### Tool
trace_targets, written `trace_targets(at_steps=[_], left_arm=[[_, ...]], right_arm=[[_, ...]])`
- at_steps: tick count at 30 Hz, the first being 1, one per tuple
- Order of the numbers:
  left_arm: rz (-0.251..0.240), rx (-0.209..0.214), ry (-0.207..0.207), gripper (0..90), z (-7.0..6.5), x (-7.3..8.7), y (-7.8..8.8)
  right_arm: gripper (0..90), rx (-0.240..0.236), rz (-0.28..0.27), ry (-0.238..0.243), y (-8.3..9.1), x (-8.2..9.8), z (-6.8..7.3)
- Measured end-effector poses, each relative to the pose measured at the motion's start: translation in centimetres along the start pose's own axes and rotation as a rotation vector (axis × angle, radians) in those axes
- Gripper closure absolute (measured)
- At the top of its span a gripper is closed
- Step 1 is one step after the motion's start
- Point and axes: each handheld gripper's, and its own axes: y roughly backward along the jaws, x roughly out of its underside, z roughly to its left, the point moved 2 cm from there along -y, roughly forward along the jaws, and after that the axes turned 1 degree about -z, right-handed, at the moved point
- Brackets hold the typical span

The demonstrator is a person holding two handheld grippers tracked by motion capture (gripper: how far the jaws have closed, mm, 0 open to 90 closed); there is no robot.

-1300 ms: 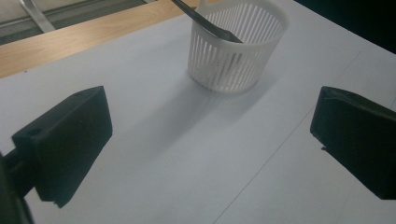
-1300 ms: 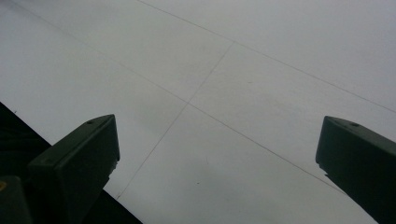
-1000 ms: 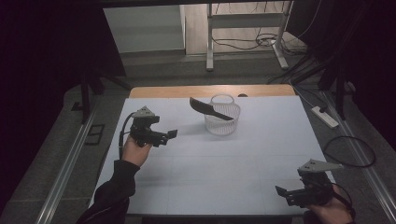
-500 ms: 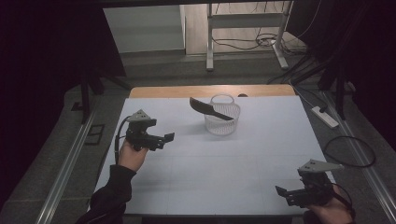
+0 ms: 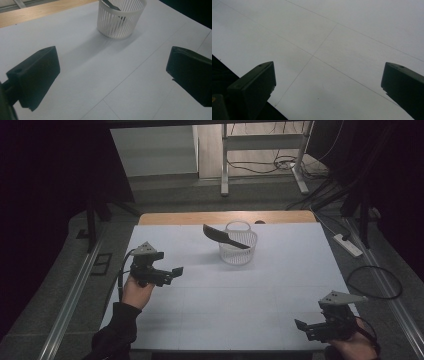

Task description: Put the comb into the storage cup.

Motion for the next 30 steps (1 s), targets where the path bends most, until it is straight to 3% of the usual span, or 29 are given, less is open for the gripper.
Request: trace_targets(at_steps=[30], left_arm=[[-0.018, -0.018, 0.032, 0.0, -0.8, 2.5, 3.6]], right_arm=[[0.1, 0.002, 0.003, 0.003, 0.0, 0.0, 0.1]])
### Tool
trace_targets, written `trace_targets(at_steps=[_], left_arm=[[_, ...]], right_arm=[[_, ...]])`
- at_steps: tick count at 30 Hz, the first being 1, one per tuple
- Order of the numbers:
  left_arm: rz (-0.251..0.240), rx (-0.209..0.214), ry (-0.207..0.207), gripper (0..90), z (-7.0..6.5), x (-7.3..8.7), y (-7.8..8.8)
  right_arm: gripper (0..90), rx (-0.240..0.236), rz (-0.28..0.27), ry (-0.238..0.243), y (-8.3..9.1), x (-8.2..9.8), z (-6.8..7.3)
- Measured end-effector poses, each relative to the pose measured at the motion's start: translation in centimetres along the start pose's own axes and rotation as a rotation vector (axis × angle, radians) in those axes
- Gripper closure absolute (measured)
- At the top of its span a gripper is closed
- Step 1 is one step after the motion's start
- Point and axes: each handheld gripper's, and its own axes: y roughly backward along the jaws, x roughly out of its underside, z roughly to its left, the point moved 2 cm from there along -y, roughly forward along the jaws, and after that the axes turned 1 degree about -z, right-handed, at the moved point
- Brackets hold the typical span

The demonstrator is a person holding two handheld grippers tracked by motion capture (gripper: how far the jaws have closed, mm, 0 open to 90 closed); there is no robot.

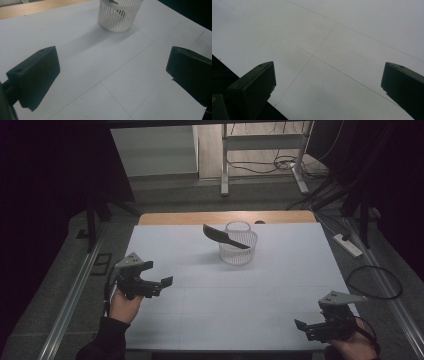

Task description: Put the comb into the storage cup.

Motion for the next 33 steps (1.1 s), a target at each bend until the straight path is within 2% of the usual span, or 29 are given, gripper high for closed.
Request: trace_targets(at_steps=[33], left_arm=[[-0.012, -0.017, 0.023, 0.0, -0.4, 1.9, 2.8]], right_arm=[[0.0, -0.002, -0.004, -0.003, 0.0, 0.0, 0.0]])
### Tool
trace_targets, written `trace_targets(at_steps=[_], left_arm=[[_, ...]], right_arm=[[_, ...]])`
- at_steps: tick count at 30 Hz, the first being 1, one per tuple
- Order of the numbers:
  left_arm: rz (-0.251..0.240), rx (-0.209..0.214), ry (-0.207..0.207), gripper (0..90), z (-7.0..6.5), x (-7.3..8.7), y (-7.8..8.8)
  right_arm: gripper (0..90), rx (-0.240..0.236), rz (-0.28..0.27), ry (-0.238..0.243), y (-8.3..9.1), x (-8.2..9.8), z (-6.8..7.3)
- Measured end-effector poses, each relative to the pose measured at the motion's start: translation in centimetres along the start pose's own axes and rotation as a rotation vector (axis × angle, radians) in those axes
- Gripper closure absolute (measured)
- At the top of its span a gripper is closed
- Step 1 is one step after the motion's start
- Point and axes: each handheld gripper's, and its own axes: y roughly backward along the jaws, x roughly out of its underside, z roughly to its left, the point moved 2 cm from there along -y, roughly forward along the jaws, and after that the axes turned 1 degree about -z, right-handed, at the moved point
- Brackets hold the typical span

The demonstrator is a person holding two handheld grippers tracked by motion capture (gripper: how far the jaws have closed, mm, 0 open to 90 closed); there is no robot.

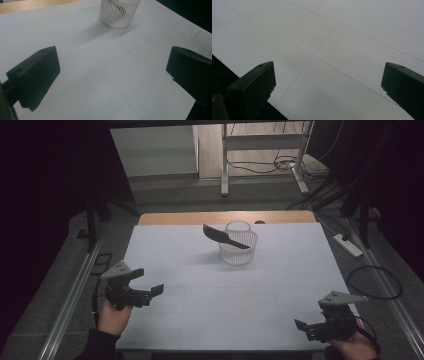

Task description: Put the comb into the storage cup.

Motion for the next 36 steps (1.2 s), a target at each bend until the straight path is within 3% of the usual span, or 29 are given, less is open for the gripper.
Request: trace_targets(at_steps=[36], left_arm=[[0.047, -0.07, 0.001, 0.0, -1.3, 3.7, 3.2]], right_arm=[[0.0, 0.022, -0.005, -0.004, 0.0, 0.0, 0.0]])
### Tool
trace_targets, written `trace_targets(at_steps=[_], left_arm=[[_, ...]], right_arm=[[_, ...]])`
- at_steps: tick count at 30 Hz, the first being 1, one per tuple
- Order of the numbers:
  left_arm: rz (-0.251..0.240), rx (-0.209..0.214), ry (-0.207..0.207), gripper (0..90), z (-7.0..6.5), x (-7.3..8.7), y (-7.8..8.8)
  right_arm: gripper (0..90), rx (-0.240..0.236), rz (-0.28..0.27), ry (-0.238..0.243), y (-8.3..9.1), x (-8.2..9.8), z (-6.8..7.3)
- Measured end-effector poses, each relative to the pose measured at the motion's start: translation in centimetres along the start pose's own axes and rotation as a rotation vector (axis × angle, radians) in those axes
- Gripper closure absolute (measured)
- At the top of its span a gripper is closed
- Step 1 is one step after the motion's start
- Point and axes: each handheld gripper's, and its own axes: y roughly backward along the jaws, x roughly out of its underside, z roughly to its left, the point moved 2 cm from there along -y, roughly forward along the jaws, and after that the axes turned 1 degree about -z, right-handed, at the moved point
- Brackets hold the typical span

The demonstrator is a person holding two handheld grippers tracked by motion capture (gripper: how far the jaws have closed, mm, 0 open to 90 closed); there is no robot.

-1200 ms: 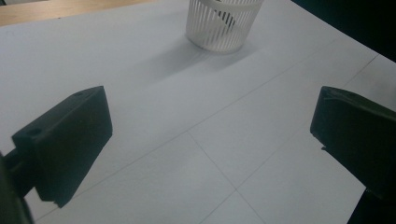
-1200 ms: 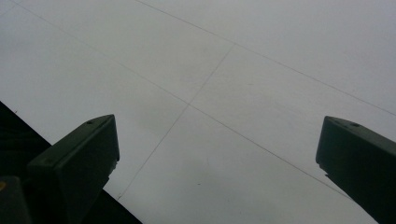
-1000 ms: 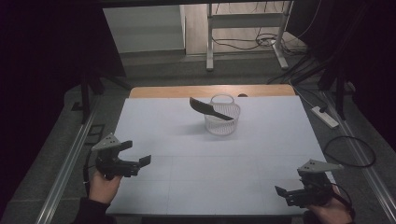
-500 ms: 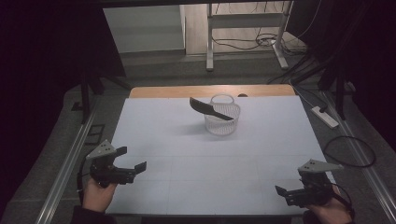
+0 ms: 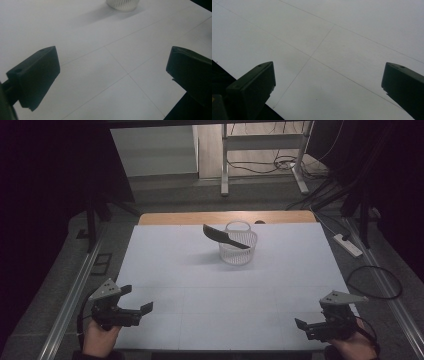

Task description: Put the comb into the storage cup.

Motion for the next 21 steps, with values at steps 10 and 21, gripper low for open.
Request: trace_targets(at_steps=[10, 21], left_arm=[[0.013, 0.0, 0.005, 0.0, -0.4, 1.0, 0.7], [0.04, -0.018, -0.009, 0.0, -0.9, 2.0, 1.0]], right_arm=[[0.0, 0.001, -0.001, -0.003, 0.0, 0.0, 0.0], [0.0, 0.007, 0.0, -0.008, 0.0, 0.0, 0.0]])
